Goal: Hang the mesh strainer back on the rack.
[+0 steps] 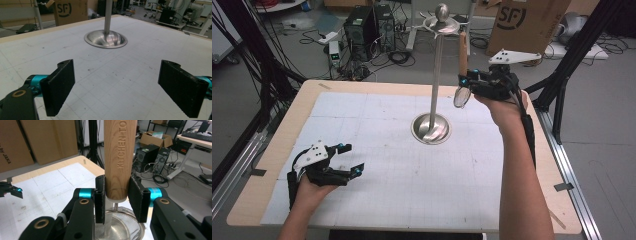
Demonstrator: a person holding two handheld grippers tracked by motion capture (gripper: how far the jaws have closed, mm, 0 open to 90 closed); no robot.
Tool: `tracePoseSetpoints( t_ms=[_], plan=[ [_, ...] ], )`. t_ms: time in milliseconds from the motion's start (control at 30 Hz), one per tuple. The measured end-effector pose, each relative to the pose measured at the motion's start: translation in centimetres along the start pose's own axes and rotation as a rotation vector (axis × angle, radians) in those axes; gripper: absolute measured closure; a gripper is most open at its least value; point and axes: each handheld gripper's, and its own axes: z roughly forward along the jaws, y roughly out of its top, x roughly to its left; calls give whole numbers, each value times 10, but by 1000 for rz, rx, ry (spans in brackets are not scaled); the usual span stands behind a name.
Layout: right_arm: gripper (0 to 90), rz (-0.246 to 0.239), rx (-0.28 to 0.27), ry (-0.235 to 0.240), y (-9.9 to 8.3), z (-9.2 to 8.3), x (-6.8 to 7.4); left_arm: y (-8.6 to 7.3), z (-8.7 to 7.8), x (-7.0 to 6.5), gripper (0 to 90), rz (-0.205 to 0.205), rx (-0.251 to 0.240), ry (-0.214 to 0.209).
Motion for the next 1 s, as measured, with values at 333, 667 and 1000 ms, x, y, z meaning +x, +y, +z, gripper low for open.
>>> tracePoseSetpoints(
  t_ms=[333,667,1000],
  plan=[
    [682,1,16,-3,4,6,-1,0,0,0,145,1,1,1],
    [681,11,16,4,7,18,1,0,-1,0,145,5,-2,2],
    [567,-13,37,-19,6,16,4,0,0,0,145,8,4,-1]
  ],
)
